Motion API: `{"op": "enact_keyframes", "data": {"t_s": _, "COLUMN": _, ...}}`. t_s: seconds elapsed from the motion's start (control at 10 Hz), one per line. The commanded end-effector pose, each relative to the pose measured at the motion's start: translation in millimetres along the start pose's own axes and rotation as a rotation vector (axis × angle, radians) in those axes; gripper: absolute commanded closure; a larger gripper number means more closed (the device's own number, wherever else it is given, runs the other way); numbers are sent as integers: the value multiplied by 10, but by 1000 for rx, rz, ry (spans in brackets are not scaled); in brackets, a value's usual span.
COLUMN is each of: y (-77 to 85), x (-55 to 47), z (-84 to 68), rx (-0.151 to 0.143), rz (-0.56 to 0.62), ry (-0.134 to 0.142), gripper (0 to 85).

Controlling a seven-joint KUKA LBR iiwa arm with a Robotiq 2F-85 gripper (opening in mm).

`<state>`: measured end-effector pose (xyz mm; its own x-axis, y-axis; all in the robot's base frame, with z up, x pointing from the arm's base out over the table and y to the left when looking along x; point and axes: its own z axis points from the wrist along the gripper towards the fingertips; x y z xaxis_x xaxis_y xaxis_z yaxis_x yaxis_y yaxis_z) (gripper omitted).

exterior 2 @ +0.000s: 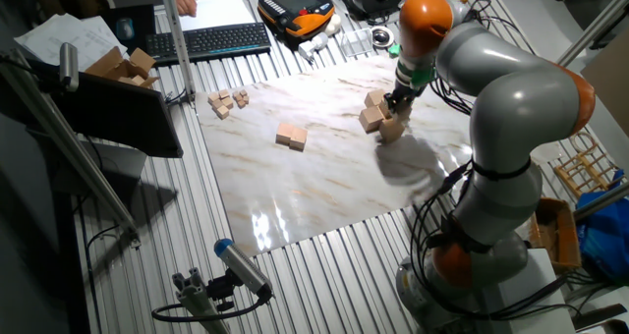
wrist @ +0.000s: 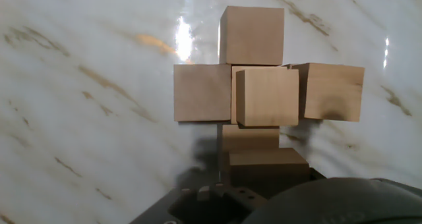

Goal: Stack the blocks into a cross shape

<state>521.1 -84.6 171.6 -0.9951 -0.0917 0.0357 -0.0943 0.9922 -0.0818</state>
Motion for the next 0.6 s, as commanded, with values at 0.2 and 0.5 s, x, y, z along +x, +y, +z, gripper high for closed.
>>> {"op": "enact_keyframes", "data": {"t_s": 0.2, "y": -54, "x": -37, "z": 169, "rx": -24, "rz": -17, "ry": -13, "gripper": 850}}
{"op": "enact_keyframes", "data": {"t_s": 0.5, "y": -81, "x": -80, "z": 299, "rx": -41, "rz": -12, "ry": -30, "gripper": 850}}
